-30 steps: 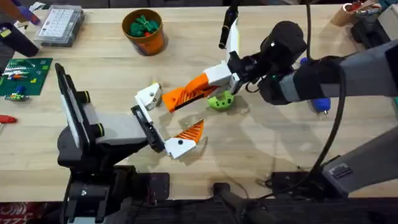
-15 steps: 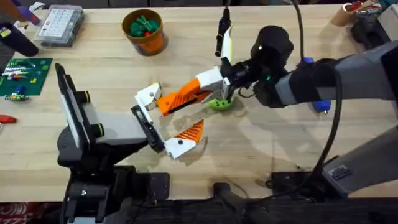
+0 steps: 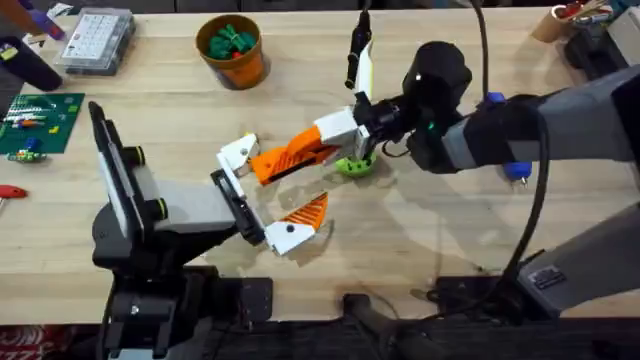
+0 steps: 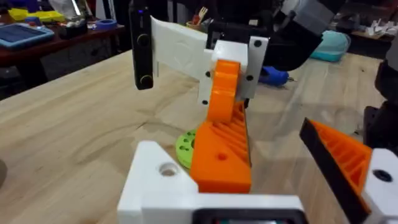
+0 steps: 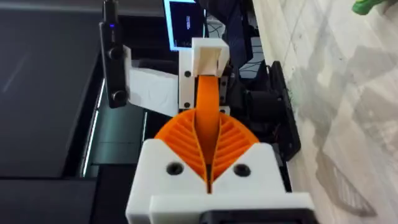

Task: Pick up the gripper from the table and insert it into the empty holder that is missing its gripper. Then pick up a screw, insert it into the mounting hole, and use the screwdriver to tighten it. Finally, clean up the table by picking up the vegetable and placing it into the bucket.

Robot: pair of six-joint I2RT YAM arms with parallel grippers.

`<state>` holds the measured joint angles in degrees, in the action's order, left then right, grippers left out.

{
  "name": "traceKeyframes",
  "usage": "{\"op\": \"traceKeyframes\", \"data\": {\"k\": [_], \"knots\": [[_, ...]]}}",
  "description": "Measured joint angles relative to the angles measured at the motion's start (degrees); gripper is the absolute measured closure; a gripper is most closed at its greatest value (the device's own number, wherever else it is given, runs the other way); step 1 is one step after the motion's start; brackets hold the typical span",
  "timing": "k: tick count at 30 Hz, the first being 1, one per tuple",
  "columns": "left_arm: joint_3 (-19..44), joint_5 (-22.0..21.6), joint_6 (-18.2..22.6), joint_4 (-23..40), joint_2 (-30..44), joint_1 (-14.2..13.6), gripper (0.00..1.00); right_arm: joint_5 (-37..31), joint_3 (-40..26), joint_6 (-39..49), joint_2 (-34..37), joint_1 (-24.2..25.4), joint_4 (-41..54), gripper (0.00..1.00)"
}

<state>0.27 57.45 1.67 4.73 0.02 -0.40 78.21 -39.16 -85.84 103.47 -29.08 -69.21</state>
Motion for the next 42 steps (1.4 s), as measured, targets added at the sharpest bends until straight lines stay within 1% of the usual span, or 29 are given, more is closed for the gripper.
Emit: {"op": "traceKeyframes", "data": {"k": [8,32,42], "knots": [[0.0,0.0,0.0,0.0,0.0,0.0,0.012,-1.9,0.0,0.0,0.0,0.0,0.0,0.989],[0.0,0.7,0.0,0.5,0.0,0.0,0.012,-2.6,0.0,0.0,0.0,-1.1,-1.0,0.989],[0.0,0.3,0.0,0.4,0.0,0.0,0.012,-4.5,0.0,0.0,0.0,-1.2,-1.0,0.989]]}}
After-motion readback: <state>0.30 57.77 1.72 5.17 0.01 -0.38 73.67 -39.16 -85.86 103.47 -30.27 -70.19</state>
